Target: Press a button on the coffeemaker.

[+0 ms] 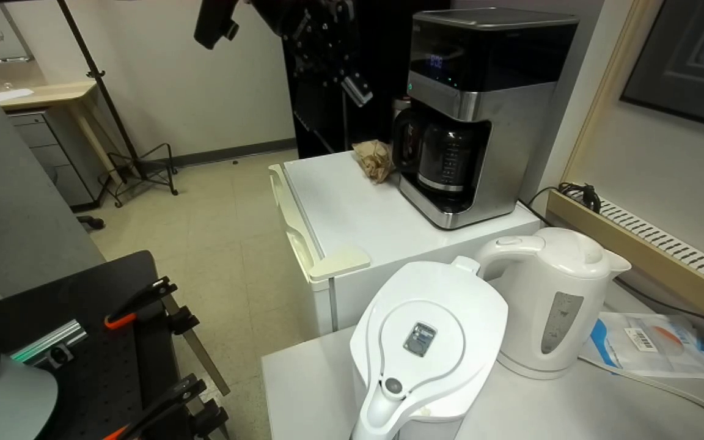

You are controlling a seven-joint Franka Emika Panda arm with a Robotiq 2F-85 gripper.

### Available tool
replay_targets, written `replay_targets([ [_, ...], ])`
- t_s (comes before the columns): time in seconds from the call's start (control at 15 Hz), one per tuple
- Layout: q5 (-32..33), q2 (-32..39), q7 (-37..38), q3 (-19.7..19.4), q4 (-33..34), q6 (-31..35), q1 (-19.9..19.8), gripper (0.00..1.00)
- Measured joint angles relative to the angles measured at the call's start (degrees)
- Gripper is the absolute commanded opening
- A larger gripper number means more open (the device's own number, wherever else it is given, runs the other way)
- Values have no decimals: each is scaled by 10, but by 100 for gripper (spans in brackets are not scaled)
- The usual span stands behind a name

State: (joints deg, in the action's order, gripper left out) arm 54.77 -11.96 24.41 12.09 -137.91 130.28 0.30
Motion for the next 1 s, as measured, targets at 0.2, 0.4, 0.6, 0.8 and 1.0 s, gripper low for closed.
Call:
replay_targets([
  [0.2,46,35,27,-10,27,22,0,2],
  [0.4,85,73,58,-18,58,37,2,2],
  [0.6,110,109,80,-27,89,54,7,2],
  [0.8,128,139,96,-34,118,75,12,2],
  [1.0,136,167,105,-42,146,91,18,2],
])
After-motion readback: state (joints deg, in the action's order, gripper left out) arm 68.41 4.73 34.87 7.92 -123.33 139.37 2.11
